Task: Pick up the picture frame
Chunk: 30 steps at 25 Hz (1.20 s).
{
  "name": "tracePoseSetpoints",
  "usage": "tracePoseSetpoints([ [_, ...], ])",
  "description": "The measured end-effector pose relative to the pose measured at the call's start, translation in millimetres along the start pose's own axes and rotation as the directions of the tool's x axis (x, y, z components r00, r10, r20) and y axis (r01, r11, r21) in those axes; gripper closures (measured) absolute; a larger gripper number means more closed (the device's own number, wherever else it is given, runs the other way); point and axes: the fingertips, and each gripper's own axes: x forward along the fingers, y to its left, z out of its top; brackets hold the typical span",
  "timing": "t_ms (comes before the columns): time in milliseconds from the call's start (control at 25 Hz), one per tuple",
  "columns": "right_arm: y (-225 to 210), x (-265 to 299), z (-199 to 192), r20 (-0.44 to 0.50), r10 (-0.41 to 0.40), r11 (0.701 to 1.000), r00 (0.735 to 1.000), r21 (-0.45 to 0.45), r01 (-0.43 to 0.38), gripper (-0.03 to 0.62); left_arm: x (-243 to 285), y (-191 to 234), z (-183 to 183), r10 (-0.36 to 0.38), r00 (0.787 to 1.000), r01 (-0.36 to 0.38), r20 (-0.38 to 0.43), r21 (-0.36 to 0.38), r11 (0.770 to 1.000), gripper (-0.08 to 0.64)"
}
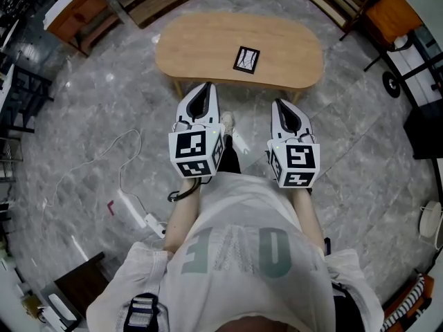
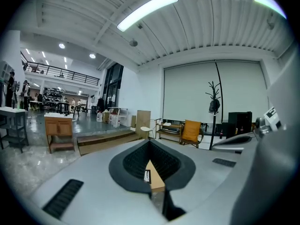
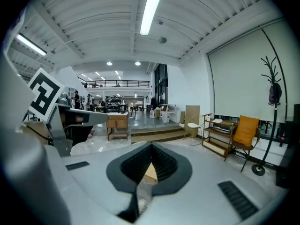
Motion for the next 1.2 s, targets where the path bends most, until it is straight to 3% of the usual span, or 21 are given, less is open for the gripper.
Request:
tracePoseSetpoints([
  [400, -10, 81, 8, -0.06, -0.018, 1.0, 0.998, 0.021, 0.019, 0.586, 77, 31, 1, -0.068, 0.996, 0.068, -0.058, -0.002, 0.998, 0.551],
  [960, -35, 266, 88, -0.079, -0.069, 0.998, 0.994, -0.004, 0.069, 0.587, 245, 126, 59, -0.134, 0.989, 0.134, -0.055, -0.004, 0.991, 0.551],
  [1200, -39, 329, 109, -0.08, -0.075, 0.997, 0.994, -0.003, 0.075, 0.586, 302, 157, 66, -0.166, 0.984, 0.165, -0.065, -0.021, 0.986, 0.551],
])
